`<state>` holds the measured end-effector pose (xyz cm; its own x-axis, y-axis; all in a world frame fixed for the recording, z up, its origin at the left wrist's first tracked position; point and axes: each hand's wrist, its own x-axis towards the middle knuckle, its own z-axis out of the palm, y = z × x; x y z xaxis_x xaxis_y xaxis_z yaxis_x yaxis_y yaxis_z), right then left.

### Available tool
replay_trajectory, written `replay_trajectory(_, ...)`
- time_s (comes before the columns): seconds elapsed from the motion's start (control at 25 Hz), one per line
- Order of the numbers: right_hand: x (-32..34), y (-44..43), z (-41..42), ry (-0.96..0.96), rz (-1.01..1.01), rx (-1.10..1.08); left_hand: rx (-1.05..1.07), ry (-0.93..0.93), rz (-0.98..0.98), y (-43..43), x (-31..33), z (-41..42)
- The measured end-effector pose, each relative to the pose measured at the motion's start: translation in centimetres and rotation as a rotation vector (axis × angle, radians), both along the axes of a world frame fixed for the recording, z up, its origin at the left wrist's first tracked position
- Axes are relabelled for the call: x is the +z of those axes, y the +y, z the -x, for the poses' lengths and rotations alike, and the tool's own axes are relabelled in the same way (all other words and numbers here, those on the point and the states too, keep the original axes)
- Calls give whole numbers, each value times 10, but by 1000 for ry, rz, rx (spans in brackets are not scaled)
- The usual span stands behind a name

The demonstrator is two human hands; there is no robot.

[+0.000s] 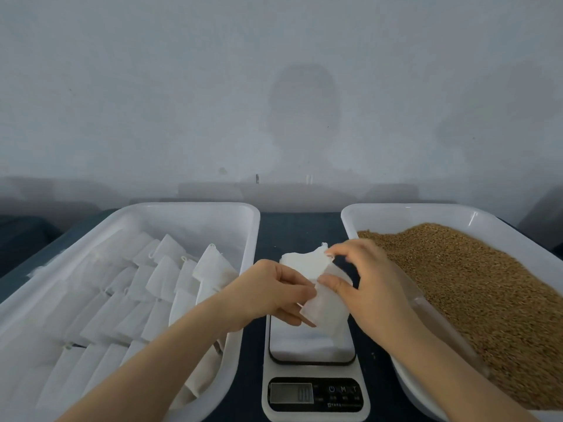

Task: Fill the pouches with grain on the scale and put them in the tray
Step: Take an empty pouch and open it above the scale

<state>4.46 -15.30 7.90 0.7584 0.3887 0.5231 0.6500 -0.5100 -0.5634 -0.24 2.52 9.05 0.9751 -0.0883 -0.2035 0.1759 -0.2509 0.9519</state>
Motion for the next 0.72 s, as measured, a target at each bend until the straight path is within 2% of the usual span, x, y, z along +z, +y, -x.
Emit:
replay_trajectory(0.12,2,0,3,21,-172,-104,99,6,116,2,2,-1)
replay_trajectory(0.28,1,6,8,169,-120,66,136,-42,185,2,4,-2)
replay_trajectory(0.52,2,7,12,307,-149,196,139,-100,105,-2,1,0)
replay_trajectory(0.72,3,5,8,401,-136,162,77,-204,-82,-9,-3,1)
